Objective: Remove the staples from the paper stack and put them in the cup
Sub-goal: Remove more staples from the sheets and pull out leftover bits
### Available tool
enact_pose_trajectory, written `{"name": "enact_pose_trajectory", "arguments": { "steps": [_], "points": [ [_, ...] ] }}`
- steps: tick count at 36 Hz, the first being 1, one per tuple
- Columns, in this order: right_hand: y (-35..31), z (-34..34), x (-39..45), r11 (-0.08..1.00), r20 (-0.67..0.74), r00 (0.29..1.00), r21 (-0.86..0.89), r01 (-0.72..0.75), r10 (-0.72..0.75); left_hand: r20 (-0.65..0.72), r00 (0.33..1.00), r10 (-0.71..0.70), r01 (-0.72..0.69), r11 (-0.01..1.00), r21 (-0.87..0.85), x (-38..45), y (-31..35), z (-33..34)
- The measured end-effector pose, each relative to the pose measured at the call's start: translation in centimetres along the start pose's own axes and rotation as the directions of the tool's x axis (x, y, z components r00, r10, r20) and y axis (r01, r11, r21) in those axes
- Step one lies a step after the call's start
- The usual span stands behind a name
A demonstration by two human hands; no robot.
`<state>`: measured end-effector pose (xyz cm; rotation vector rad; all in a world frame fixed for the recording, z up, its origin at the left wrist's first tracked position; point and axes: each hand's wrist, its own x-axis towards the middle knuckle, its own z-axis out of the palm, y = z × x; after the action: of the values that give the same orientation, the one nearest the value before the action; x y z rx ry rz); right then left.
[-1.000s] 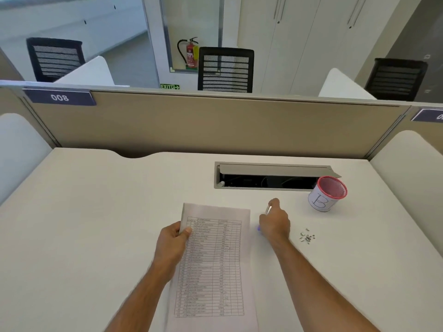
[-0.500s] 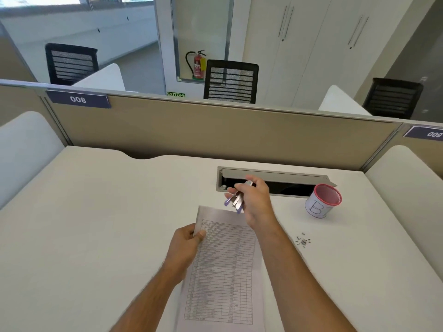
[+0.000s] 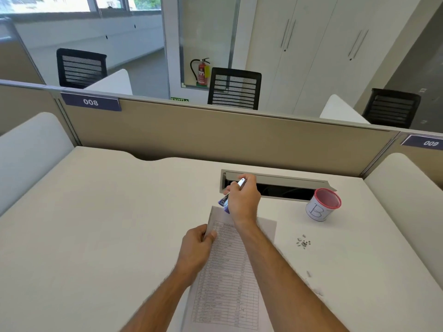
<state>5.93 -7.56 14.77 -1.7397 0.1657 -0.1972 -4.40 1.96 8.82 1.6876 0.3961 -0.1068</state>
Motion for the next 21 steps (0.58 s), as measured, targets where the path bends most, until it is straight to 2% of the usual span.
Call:
{"name": "enact_pose_trajectory", "arguments": {
  "steps": [4, 12, 16, 21],
  "points": [
    [0.0, 0.2, -0.6, 0.995, 0.065, 0.997, -0.091, 0.043, -0.037, 0.013, 1.0, 0.013, -0.013, 1.0, -0.006, -0.2, 0.4, 0.2],
    [0.5, 0.2, -0.9, 0.971, 0.159, 0.987, -0.236, 0.047, -0.009, 0.027, 0.999, 0.034, -0.035, 0.999, 0.034, -0.7, 1.3, 0.6],
    [0.4, 0.1, -1.1, 0.951, 0.14, 0.987, -0.284, 0.121, -0.084, 0.036, 0.998, 0.042, -0.043, 0.998, 0.039, -0.9, 1.5, 0.6],
    [0.7, 0.1, -1.2, 0.943, 0.092, 0.99, -0.305, 0.131, -0.108, 0.039, 0.998, 0.059, -0.061, 0.996, 0.06, -1.0, 1.7, 0.8]
  ]
}}
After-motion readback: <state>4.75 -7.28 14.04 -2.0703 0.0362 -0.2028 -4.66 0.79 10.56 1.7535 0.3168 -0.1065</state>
